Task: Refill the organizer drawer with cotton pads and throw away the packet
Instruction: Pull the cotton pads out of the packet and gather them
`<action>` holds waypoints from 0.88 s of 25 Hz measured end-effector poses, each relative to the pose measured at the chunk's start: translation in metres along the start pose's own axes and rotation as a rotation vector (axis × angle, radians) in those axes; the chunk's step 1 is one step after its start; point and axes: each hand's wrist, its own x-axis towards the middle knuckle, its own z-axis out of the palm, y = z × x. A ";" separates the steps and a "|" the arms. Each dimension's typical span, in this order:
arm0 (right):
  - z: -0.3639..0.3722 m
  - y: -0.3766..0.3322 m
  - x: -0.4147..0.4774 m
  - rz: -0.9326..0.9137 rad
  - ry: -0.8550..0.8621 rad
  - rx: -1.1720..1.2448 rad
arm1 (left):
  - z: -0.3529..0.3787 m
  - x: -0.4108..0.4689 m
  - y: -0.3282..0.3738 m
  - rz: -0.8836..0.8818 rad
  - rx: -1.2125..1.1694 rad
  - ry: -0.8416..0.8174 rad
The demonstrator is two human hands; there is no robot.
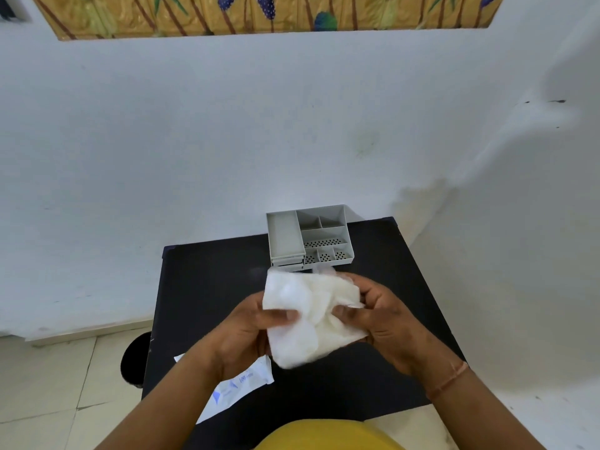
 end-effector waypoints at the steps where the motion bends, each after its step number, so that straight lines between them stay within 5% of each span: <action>1: -0.001 0.000 0.001 -0.018 0.000 -0.091 | 0.004 0.000 -0.002 0.010 0.109 0.005; 13: -0.020 0.003 -0.006 0.038 0.033 -0.312 | 0.035 0.004 -0.005 0.288 0.446 0.179; 22: -0.039 -0.005 -0.002 0.151 0.024 0.124 | 0.041 0.004 -0.004 0.206 0.341 0.203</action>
